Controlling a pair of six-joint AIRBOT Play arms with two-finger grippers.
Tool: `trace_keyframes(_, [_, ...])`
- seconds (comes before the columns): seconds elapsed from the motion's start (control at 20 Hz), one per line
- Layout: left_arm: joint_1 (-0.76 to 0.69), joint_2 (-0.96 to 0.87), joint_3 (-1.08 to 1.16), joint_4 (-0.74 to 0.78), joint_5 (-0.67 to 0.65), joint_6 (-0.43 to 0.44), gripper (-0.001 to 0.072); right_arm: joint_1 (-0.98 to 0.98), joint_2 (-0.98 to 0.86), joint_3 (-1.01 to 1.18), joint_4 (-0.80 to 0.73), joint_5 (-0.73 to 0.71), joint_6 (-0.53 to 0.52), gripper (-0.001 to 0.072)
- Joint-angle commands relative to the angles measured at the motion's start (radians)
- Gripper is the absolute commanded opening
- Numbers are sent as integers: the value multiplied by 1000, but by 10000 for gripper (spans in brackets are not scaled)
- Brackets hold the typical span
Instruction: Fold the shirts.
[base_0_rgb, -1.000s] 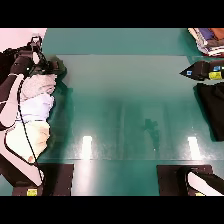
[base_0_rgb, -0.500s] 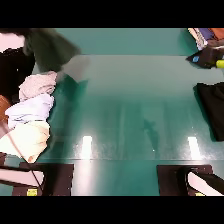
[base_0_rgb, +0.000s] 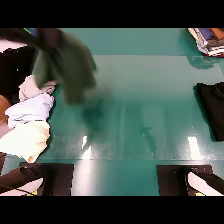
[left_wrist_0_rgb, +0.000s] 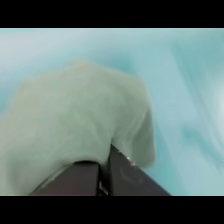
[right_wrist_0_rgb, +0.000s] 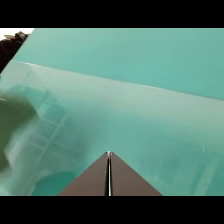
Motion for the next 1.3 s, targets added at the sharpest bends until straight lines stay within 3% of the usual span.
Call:
trace_keyframes(0.0, [-208, 10, -273, -95, 66, -37, 27, 0, 2, 30, 0, 61, 1, 17])
trace_keyframes(0.05, [-251, 6, -361, -139, 141, -37, 34, 1, 2, 30, 0, 82, 1, 17])
trace_keyframes(0.15, [-298, 4, -497, -182, 291, -41, 551, 1, 2, 30, 0, 113, 1, 17])
trace_keyframes(0.3, [-254, 5, -522, -132, 291, -41, 542, 1, 2, 30, 0, 143, 1, 17])
trace_keyframes(0.55, [-10, -5, -583, -146, 258, -41, 542, 1, 2, 30, 0, 155, 1, 17])
trace_keyframes(0.8, [150, -120, -737, -374, 373, -13, 542, 1, 2, 30, 0, 155, 1, 17])
trace_keyframes(1.1, [160, -274, -740, -594, 465, 62, 540, 0, 2, 23, -8, 191, 2, 17])
trace_keyframes(1.15, [161, -273, -740, -591, 483, 67, 436, -3, 3, 5, -9, 207, 2, 17])
trace_keyframes(1.2, [168, -269, -732, -586, 492, 77, 138, -13, 4, -28, -9, 232, 6, 17])
trace_keyframes(1.25, [180, -266, -716, -579, 488, 86, 34, -23, 6, -71, -9, 258, 8, 17])
